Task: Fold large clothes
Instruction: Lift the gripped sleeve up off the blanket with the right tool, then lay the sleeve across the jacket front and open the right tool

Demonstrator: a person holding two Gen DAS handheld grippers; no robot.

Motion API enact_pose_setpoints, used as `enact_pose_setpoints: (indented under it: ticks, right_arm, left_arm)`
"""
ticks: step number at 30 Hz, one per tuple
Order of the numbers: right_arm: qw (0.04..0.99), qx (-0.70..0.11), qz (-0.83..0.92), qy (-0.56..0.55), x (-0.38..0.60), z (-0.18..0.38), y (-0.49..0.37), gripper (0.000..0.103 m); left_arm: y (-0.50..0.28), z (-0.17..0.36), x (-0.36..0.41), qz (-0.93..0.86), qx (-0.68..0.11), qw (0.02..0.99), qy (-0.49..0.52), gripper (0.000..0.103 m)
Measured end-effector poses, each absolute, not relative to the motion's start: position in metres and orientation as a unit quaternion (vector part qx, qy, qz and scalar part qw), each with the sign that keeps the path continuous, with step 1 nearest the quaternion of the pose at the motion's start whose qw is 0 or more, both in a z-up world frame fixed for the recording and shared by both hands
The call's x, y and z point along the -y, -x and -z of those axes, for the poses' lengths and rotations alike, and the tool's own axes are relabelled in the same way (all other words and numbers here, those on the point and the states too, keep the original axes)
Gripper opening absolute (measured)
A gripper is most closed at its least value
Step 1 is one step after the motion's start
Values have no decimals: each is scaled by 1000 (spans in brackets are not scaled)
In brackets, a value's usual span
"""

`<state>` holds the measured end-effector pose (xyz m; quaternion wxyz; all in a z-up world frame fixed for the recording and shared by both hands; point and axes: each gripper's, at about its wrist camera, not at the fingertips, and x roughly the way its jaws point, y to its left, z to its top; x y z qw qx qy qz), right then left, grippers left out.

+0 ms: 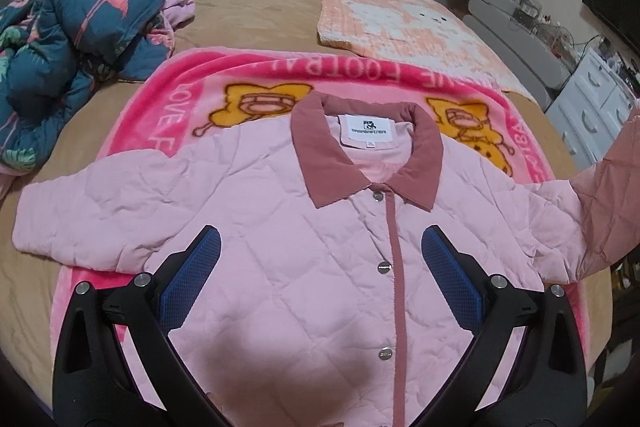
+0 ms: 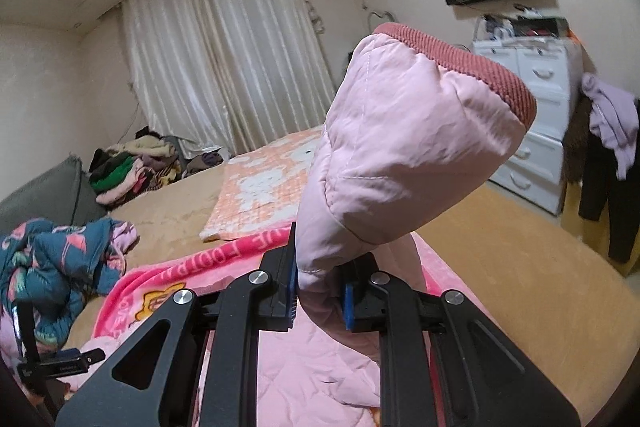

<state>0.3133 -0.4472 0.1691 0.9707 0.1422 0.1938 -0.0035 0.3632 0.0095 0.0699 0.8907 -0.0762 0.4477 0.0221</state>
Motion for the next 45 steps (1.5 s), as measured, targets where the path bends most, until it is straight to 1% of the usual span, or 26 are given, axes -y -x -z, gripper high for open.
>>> enact_pose_setpoints:
  ticks: [10,16,24,32,42,45]
  right_arm:
    - [976,-195,-29,-96,379,-186,-317,16]
    - [975,-200,-57,-83,341,-180,-321,16]
    - [969,-219,-95,-60,285,-157,-329,16]
    - [961,-243,-123,-39,234,-130,-339,16]
    - [942,-293,-163,8,153,-67,-351,16]
    - [936,-310,-168,24,132,-46,-351,18]
  left_arm:
    - [-350,-71,-41,-10,-439,894,91,94]
    - [-340,-75,-59,-38,-423,902,72,94]
    - [-337,-69,-85,-67,-417,904,61,94]
    - [-334,-59,-112,-77,-419,901,76,94]
    - [-315,-40,-152,-55,-419,894,145,94]
    - [-309,-31,-159,-45,-419,891,170,94]
